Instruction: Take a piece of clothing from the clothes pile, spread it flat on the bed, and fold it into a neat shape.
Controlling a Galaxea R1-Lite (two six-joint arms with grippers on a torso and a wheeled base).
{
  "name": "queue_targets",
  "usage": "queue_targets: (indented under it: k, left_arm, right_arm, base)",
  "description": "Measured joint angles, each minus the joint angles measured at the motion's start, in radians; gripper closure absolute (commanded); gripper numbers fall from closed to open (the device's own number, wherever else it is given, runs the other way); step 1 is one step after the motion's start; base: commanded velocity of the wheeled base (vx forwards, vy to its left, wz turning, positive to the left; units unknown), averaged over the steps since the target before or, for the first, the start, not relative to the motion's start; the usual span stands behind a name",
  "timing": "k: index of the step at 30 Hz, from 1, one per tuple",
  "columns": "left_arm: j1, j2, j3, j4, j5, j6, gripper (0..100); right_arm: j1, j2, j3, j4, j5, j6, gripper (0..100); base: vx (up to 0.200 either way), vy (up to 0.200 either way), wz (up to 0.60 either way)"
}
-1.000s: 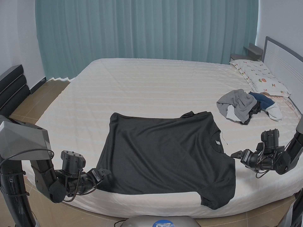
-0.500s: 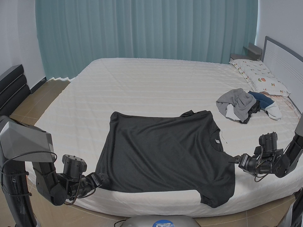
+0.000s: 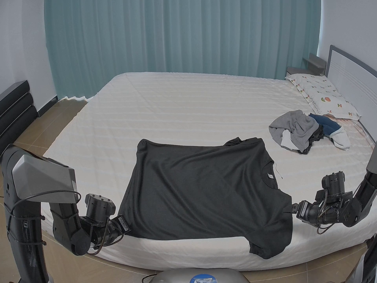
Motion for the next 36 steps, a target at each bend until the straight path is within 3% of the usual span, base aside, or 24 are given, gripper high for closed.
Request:
queue_targets:
  k: [8, 17, 32, 33, 36]
  left_arm:
    - [0.053, -0.007, 0.033, 0.003, 0.01, 0.052, 100]
    - [0.086, -0.041, 0.087, 0.013, 0.012, 0.12, 100]
    - [0.131, -0.043, 0.108, 0.01, 0.039, 0.188, 100]
    - [0.132, -0.043, 0.109, 0.007, 0.04, 0.188, 100]
    - [0.133, -0.041, 0.107, 0.004, 0.04, 0.188, 100]
  right_arm:
    - [0.015, 0.027, 0.052, 0.0, 0.014, -0.06, 0]
    - [0.04, 0.089, 0.049, -0.007, 0.004, -0.066, 0]
    - [0.069, 0.226, 0.041, -0.226, -0.048, -0.057, 0]
    - [0.069, 0.233, 0.039, -0.228, -0.049, -0.057, 100]
    - [0.07, 0.25, 0.02, -0.241, -0.05, -0.053, 100]
  base:
    - [0.0, 0.0, 0.0]
    - [0.0, 0.0, 0.0]
    - [0.0, 0.0, 0.0]
    - [0.0, 0.0, 0.0]
    - [0.0, 0.0, 0.0]
